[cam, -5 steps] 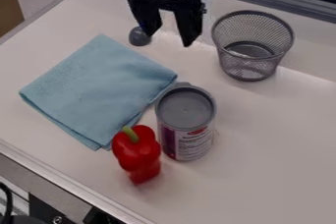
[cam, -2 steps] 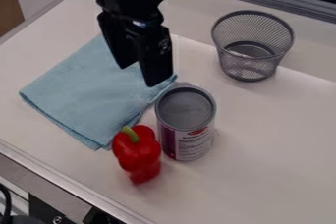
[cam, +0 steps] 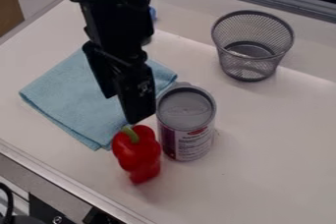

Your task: Put the bell pepper in the silver dish drainer.

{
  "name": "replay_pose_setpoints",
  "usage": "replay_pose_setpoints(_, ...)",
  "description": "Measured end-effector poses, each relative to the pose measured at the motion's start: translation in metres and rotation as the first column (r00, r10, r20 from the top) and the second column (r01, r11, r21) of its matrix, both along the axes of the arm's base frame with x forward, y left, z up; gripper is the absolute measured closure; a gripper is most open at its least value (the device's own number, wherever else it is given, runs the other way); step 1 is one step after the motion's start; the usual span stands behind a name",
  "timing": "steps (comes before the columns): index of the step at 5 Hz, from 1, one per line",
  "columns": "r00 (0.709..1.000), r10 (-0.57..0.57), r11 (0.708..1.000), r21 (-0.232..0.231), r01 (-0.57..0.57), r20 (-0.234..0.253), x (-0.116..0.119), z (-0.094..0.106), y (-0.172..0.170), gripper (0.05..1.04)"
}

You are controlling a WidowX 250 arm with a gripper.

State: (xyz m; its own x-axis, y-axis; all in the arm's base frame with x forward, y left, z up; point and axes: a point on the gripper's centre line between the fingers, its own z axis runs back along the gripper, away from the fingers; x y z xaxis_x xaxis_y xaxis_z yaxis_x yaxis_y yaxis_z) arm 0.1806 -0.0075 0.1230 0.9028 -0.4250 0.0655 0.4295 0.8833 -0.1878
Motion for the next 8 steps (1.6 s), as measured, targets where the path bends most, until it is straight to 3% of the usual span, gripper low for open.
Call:
replay_pose_setpoints(2, 0.999, -0.018, 0.998, 0.068, 0.015, 0.041, 0.0, -0.018, -0.005, 0.083)
replay_pose_setpoints(5, 0.997, -0.021, 0.995, 0.1, 0.013, 0.076, -0.007, -0.041, -0.013, 0.083)
replay_pose_setpoints(6, 0.994, -0.01, 0.989, 0.148, -0.006, 0.111, -0.007, -0.052, -0.015, 0.083)
replay_pose_setpoints(7, 0.992, 0.0, 0.984, 0.176, -0.022, 0.127, -0.005, -0.062, -0.014, 0.118)
replay_pose_setpoints(8, 0.991, 0.006, 0.984, 0.175, -0.029, 0.13, -0.004, -0.062, -0.014, 0.216)
